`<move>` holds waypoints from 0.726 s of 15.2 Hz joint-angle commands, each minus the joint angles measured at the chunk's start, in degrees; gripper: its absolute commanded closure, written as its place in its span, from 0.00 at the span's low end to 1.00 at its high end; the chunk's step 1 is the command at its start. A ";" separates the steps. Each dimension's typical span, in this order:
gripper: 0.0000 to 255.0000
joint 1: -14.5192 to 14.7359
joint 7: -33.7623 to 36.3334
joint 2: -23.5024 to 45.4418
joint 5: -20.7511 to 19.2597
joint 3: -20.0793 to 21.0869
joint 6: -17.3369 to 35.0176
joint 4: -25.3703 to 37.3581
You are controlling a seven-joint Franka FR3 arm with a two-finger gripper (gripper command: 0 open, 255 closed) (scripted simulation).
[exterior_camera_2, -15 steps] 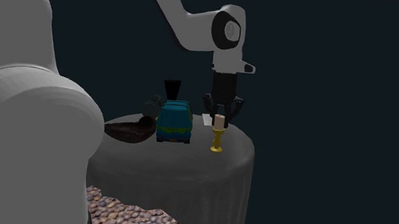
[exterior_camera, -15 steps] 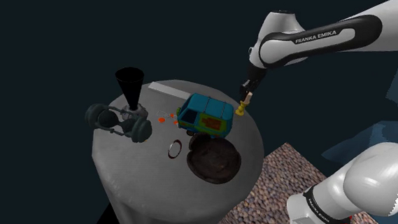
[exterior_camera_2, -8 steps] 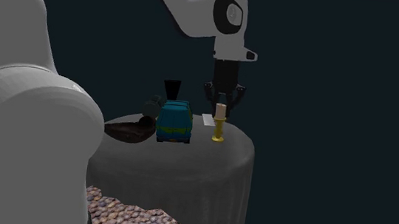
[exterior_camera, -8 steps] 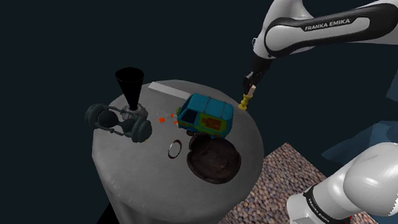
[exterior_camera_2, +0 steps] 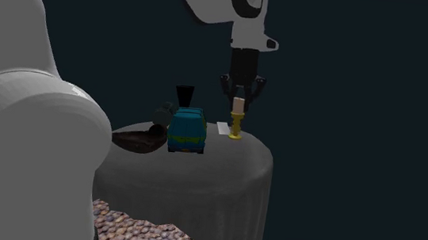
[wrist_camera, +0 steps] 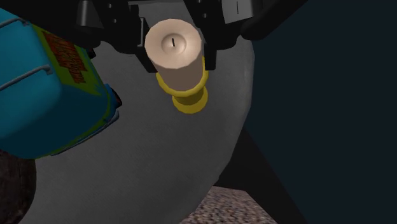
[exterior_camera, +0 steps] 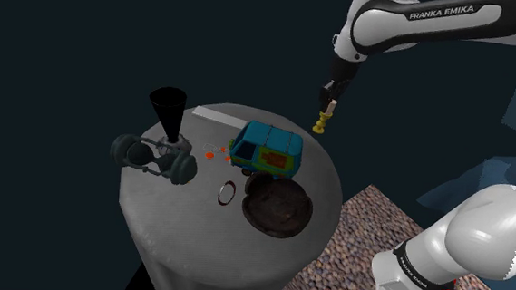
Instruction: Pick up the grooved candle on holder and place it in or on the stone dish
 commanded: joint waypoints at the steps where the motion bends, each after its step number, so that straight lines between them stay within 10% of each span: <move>1: 1.00 -0.01 -0.05 -0.51 0.00 0.00 -1.78 1.24; 11: 1.00 0.01 -0.16 -1.71 0.05 0.03 -9.56 7.82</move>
